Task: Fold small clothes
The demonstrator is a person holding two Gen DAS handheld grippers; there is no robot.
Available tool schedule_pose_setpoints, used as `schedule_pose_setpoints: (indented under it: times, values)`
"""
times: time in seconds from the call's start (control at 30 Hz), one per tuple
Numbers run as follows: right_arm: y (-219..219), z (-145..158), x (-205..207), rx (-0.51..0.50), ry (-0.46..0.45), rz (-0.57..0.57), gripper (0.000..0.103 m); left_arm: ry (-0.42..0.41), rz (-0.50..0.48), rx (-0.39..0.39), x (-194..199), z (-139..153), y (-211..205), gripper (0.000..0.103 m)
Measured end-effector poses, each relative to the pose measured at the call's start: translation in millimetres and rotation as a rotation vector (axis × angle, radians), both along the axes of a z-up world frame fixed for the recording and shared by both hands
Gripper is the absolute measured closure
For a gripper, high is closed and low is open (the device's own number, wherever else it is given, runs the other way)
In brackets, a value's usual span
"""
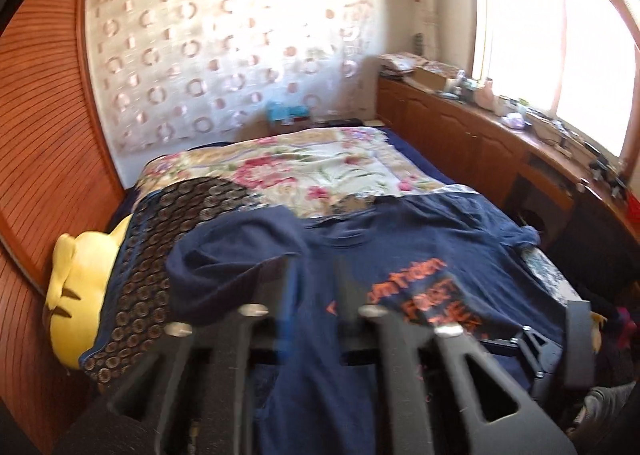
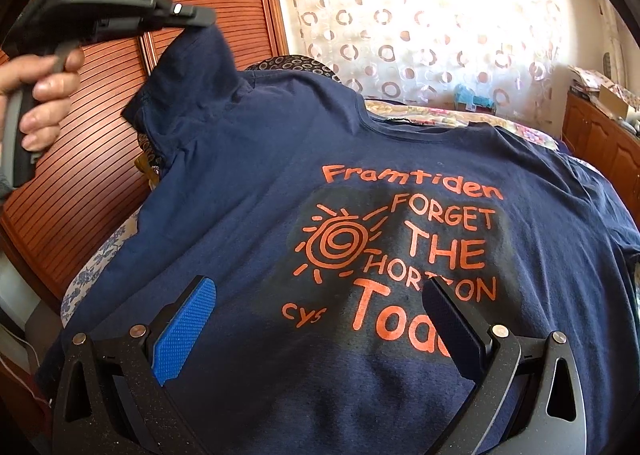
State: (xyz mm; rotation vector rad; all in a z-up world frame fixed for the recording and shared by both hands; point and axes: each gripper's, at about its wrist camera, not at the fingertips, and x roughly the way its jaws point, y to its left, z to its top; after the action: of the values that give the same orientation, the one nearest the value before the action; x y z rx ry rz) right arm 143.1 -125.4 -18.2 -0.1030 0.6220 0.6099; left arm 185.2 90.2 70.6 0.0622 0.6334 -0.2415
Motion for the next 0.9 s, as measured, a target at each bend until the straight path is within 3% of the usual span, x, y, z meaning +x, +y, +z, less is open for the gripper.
schedule_pose_setpoints:
  times: [0.1,0.27,0.43,0.6,0.7,0.9]
  values:
    - [-2,0,0,0.007,0.000,-0.001,0.000,-0.028,-0.008,0.009,-13,4,2,0.047]
    - [-1,-1,2,0.017,0.004,-0.002,0.000,-0.019,0.053,0.002,-24,-5,28,0.024]
    - [-3,-2,4,0.022,0.015,-0.003,0.000,0.014,0.138,-0.010,-43,-45,63,0.024]
    - [-1,0,8,0.014,0.040,0.006,0.000,0.054,0.141,-0.040,-48,-83,74,0.024]
    - [-3,11,18,0.026,0.053,0.020,0.000,0.056,0.140,-0.059,-38,-90,73,0.024]
    - [-5,39,27,0.018,-0.011,-0.002,0.000,0.033,0.175,-0.125,-10,-82,76,0.024]
